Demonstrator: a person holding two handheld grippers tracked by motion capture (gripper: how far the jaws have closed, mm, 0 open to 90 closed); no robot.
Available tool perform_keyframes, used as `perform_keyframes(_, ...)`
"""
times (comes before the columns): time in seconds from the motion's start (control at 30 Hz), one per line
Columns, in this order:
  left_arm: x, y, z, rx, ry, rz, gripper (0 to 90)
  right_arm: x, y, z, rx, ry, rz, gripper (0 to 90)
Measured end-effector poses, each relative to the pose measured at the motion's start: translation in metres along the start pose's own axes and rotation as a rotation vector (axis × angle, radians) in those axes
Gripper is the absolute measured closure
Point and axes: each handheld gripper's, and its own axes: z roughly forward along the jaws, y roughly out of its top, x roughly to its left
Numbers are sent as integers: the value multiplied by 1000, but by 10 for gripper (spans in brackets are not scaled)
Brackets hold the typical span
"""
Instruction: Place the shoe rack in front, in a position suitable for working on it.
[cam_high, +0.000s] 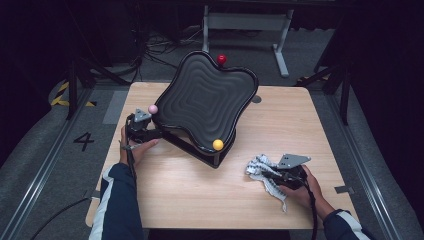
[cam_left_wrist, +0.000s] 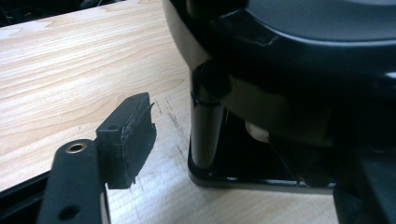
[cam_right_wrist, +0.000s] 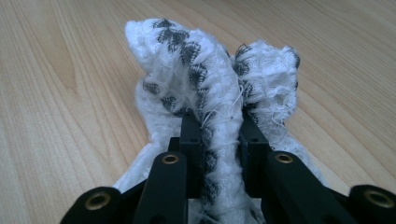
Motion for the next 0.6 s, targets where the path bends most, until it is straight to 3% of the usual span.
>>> perform_keyframes(0.13,1,3,3,3,3,16,393,0,-1,-1,3,-3,0,764)
perform_keyframes(0.2,2,3,3,5,2,21,485,0,-2,-2,2,-2,2,764)
perform_keyframes(0.27,2,3,3,-3,-35,35,577,-1,-3,-4,4,-2,4,764)
perform_keyframes(0.3,1,3,3,3,-32,46,612,-1,-4,-5,2,-5,2,764)
perform_keyframes(0.5,-1,-2,-5,-13,-58,36,673,-2,-6,-7,5,-8,7,764)
perform_keyframes(0.6,-6,-6,-11,-10,-80,70,679,-2,-6,-7,8,-5,6,765)
